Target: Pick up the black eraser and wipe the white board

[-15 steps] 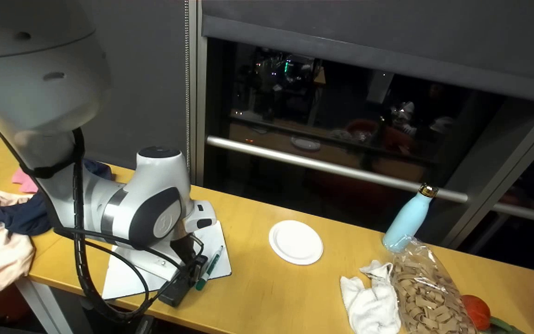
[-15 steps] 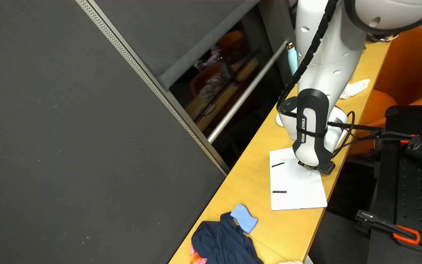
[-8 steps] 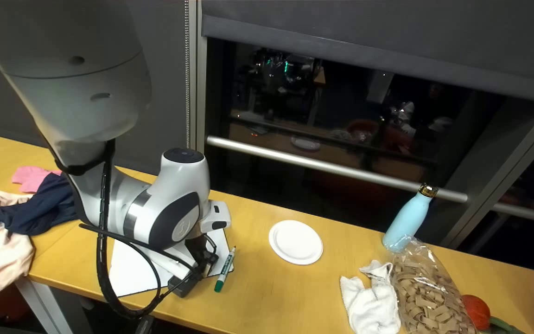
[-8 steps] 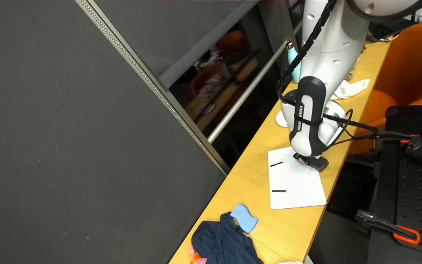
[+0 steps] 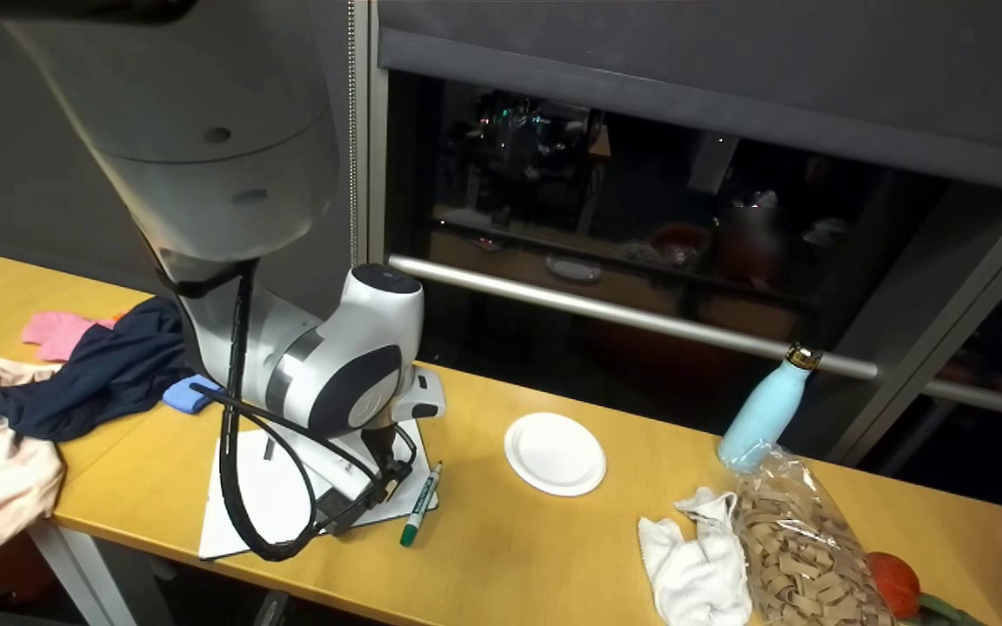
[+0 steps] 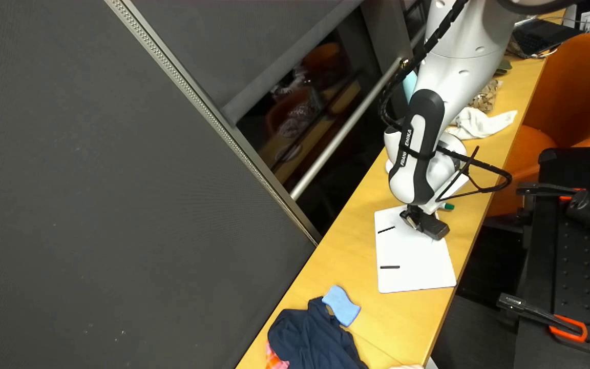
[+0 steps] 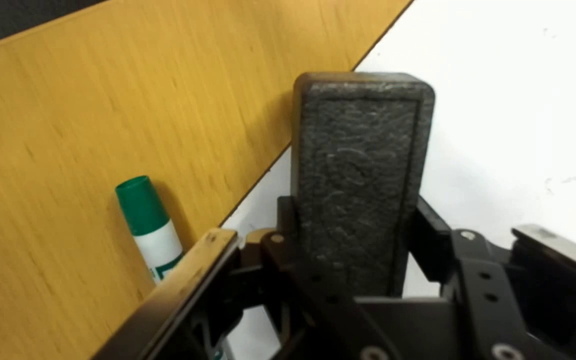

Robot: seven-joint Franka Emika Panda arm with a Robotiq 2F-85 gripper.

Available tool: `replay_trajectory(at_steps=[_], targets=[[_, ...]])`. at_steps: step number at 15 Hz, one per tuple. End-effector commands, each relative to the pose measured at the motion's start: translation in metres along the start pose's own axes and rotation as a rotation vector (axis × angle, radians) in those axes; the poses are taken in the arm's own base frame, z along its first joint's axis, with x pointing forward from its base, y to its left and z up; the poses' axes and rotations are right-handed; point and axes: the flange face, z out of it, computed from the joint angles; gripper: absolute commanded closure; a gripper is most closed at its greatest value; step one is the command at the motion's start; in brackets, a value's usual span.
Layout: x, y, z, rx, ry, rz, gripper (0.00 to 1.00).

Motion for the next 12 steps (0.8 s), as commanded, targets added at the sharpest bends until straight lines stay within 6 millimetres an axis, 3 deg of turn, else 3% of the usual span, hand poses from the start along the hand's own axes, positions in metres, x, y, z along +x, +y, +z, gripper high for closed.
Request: replay_trajectory(at_steps=[1, 5, 12], targets=[[0.009, -0.002, 0.005, 0.009, -0.019, 0.008, 0.69], [0.022, -0.005, 0.021, -0.040, 0.016, 0.015, 0.69], [0.050, -0.032, 0.019, -0.051, 0.053, 0.014, 0.69]])
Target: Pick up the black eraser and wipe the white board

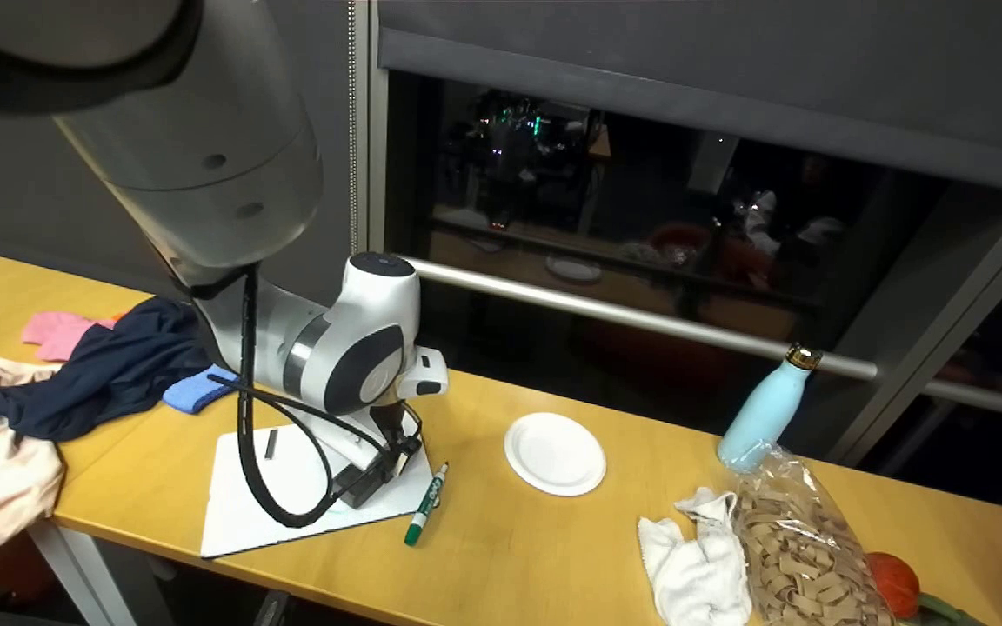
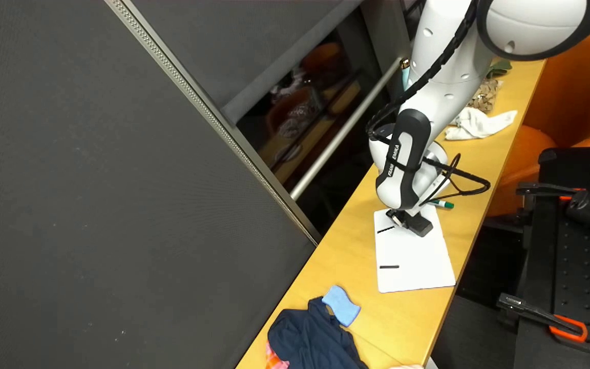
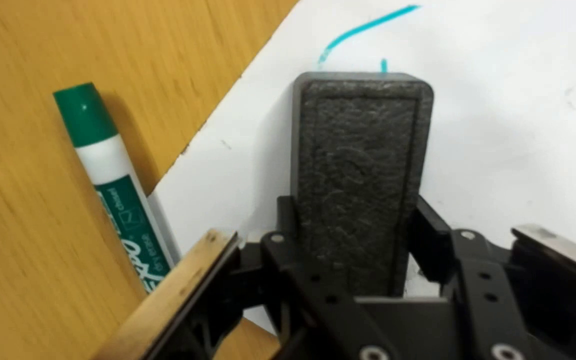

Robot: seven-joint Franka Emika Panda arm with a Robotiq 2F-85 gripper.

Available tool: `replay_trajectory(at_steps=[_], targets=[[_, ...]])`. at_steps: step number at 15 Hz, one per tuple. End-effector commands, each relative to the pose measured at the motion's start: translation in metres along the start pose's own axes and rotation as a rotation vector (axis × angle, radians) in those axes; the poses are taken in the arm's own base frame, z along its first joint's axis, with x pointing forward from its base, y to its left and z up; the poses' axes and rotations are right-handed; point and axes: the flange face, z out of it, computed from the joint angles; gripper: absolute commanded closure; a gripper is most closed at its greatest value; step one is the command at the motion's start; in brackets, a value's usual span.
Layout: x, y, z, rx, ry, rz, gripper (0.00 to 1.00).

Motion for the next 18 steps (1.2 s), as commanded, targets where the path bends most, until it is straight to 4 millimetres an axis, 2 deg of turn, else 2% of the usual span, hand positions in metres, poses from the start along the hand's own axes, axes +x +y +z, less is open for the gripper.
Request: replay_trajectory(at_steps=[1, 3, 6, 12, 14, 18], targets=[[0.011, -0.019, 0.015, -0.001, -0.012, 0.004, 0.69], [0.008, -0.029, 0.018, -0.001, -0.026, -0.013, 0.69], [-0.008, -0.039, 0.020, -0.004, -0.036, -0.046, 0.69], [-0.040, -0.050, 0.009, -0.020, -0.042, -0.102, 0.69], [-0.049, -0.048, 0.005, -0.028, -0.021, -0.115, 0.69], [-0.054, -0.039, 0.003, -0.033, 0.023, -0.102, 0.69]])
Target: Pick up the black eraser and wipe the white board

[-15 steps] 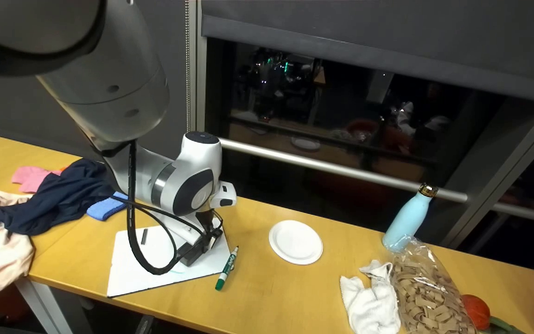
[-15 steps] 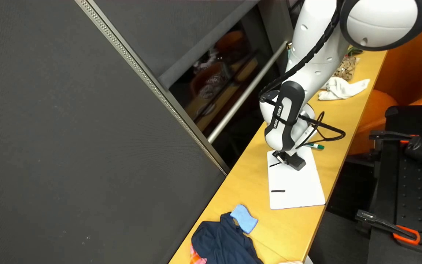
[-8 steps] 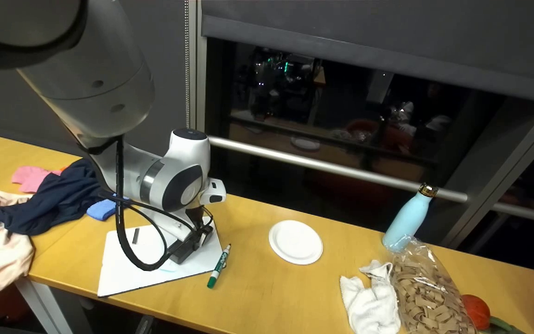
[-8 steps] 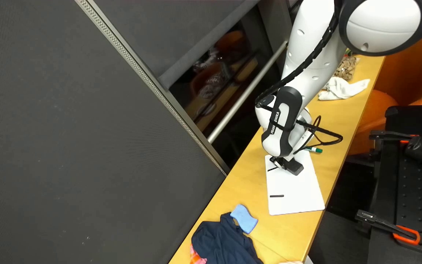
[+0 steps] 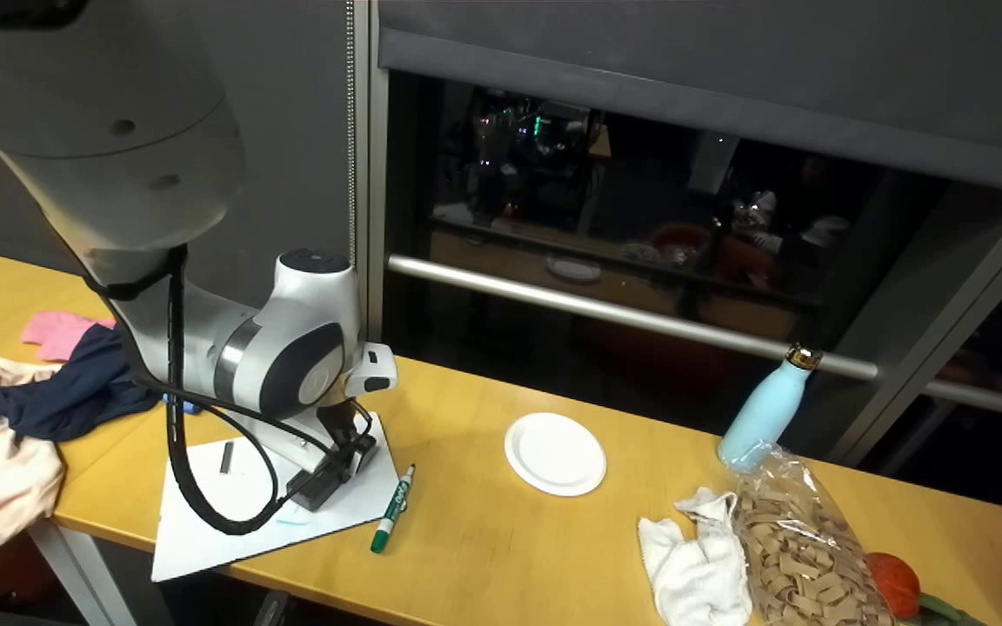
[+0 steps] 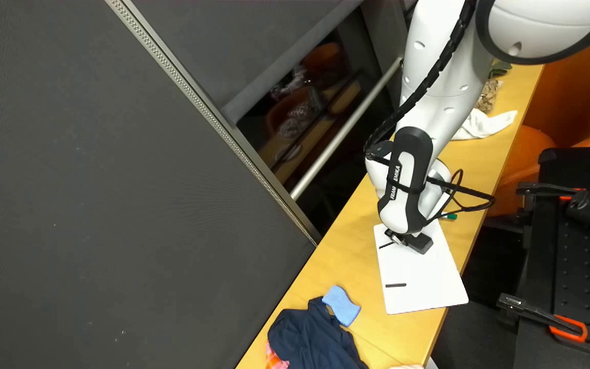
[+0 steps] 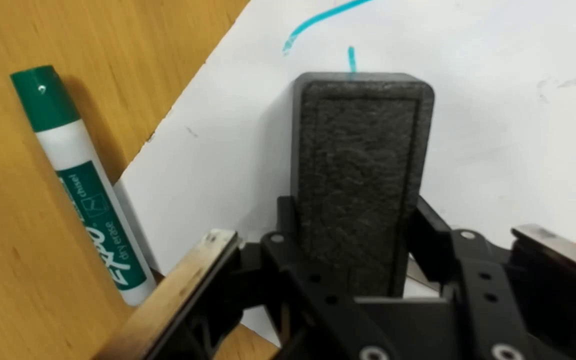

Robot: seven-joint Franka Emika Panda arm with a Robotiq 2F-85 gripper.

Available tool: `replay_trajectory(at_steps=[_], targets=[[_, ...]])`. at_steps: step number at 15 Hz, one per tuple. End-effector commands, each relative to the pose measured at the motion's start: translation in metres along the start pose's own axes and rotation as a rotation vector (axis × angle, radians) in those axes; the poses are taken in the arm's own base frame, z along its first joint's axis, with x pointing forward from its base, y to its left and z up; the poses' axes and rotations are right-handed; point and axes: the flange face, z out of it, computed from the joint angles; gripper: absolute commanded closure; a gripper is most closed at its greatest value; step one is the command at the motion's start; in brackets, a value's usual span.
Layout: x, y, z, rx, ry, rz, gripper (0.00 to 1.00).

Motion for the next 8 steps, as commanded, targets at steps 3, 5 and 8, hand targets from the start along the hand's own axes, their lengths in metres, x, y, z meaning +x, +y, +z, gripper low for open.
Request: replay_trajectory(at_steps=[3, 5, 8], targets=[[-0.011, 0.015, 0.012, -0.035, 0.008, 0.007, 0.69], [-0.005, 0.017, 0.013, -0.031, 0.007, 0.025, 0.69], [-0.003, 0.011, -0.006, -0.003, 0.011, 0.031, 0.69]])
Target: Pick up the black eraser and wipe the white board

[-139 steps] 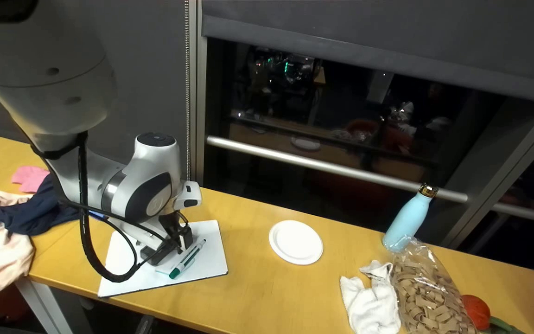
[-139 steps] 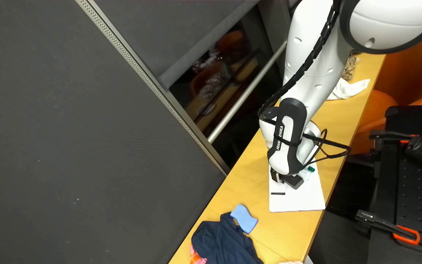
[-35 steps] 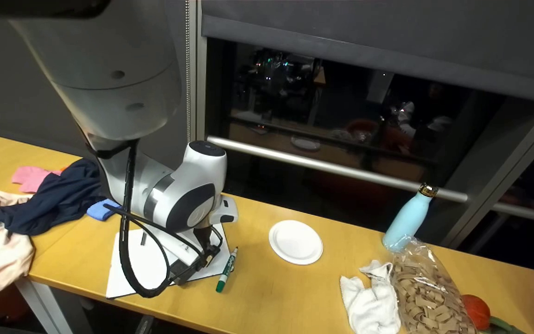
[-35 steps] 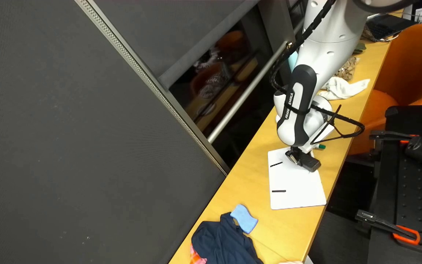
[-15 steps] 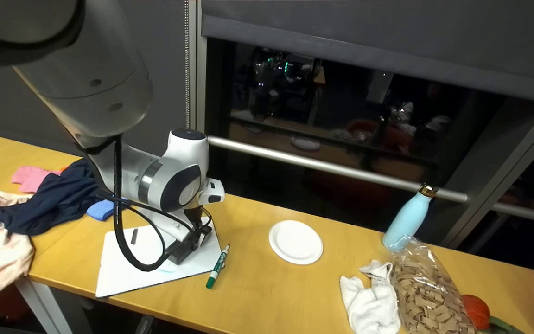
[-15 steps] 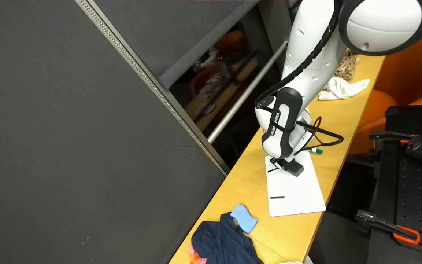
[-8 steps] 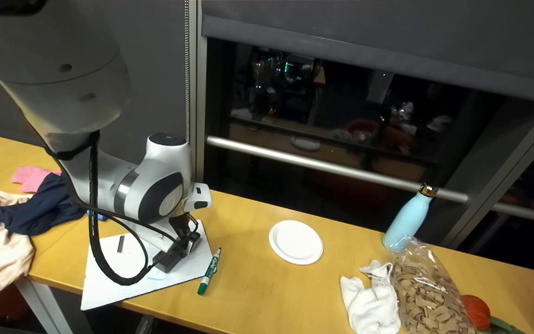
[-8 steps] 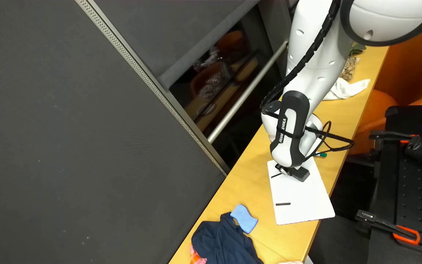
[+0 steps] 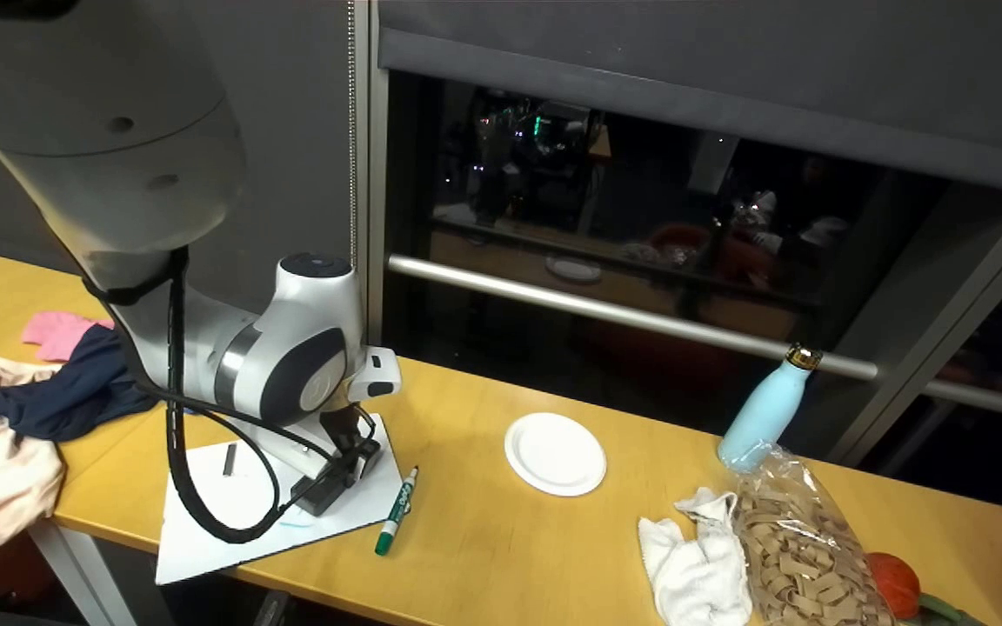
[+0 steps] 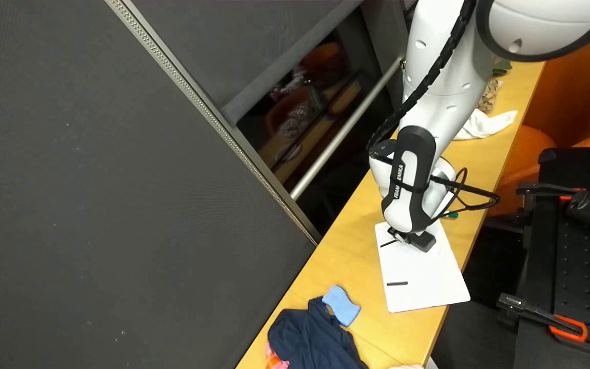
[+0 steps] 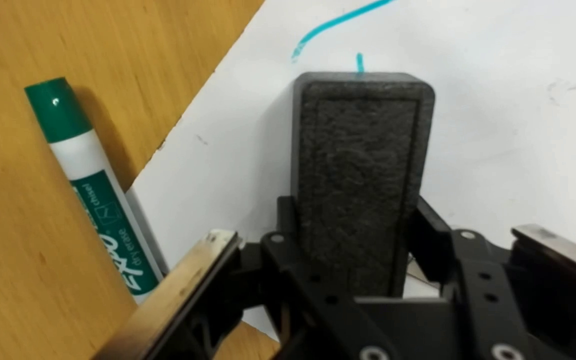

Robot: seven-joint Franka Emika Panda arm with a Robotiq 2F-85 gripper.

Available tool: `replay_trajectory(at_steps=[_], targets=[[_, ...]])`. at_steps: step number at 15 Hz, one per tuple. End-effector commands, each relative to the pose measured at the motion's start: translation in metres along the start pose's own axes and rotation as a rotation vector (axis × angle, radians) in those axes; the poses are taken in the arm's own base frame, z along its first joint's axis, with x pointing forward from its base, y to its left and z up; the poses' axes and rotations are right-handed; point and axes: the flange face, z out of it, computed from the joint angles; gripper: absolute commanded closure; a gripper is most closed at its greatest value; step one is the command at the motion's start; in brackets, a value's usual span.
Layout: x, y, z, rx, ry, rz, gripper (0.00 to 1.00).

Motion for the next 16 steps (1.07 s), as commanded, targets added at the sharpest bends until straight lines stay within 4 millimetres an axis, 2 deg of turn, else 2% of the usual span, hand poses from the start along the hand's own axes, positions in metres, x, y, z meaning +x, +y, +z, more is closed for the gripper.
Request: replay_trajectory(at_steps=[1, 6, 8, 12, 16], targets=[[0.000, 0.001, -0.011, 0.012, 0.002, 0.014, 0.69], [-0.024, 0.006, -0.043, 0.021, -0.004, -0.011, 0.69], [-0.038, 0.005, -0.048, 0.015, -0.018, -0.026, 0.69], [-0.055, -0.006, -0.039, 0.006, -0.042, -0.042, 0.69], [-0.055, -0.023, -0.026, 0.013, -0.032, -0.043, 0.69]])
